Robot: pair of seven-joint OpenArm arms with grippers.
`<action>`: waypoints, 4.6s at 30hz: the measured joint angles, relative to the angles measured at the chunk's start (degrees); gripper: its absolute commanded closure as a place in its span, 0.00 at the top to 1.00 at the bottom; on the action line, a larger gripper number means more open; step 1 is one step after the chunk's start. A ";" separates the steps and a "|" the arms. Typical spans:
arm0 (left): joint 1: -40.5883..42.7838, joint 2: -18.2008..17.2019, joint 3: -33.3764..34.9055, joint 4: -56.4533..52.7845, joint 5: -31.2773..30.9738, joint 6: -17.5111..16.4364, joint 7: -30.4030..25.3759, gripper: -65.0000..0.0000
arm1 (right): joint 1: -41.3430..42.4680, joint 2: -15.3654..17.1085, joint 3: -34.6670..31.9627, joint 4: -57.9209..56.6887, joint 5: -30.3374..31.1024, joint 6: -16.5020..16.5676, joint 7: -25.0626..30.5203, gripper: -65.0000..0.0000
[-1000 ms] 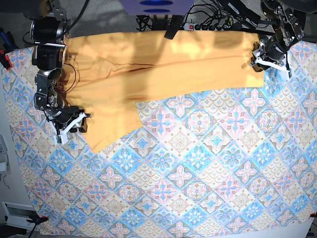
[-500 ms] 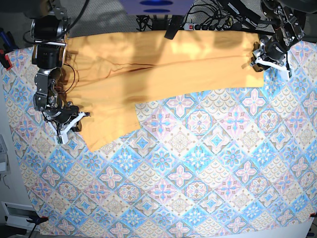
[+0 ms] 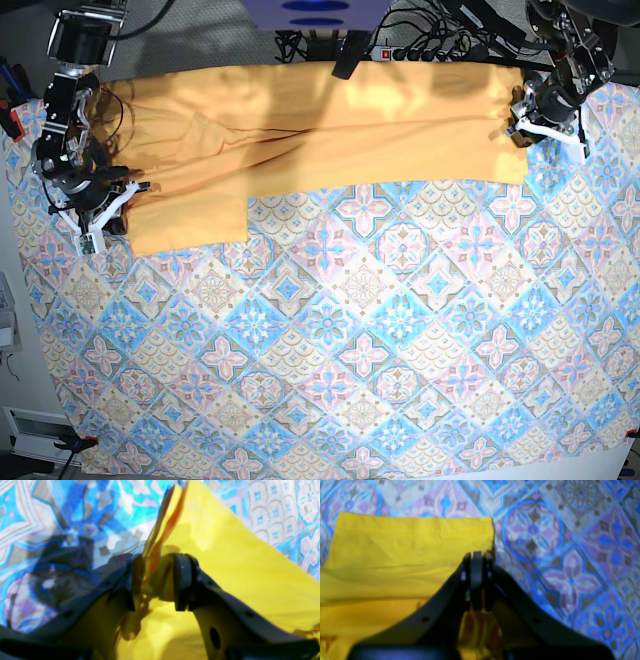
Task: Fold the T-shirt properly
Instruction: 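Pull the right gripper's edge outward, stretching the shirt taut, then lift the right gripper's corner and move it toward the shirt's middle, then lift the left gripper's side and fold it toward the right gripper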
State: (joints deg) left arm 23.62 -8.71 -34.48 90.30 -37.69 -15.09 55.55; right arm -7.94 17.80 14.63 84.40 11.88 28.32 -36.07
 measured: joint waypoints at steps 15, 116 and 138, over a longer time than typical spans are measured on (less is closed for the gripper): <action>-0.44 -0.17 0.07 0.00 0.15 0.02 -0.04 0.32 | -16.39 -0.09 4.98 13.38 0.07 2.97 0.17 0.00; 3.13 -0.61 8.83 4.98 -11.85 0.11 0.42 0.00 | -20.04 1.44 -17.33 16.98 4.66 5.07 8.85 0.27; 2.23 4.50 18.08 13.77 -25.35 0.22 0.00 0.00 | -21.75 1.40 -13.25 14.32 4.66 5.09 8.85 0.27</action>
State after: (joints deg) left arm 25.85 -4.21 -16.40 104.07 -63.05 -14.87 55.55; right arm -29.69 19.20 1.39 98.72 16.53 33.41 -27.22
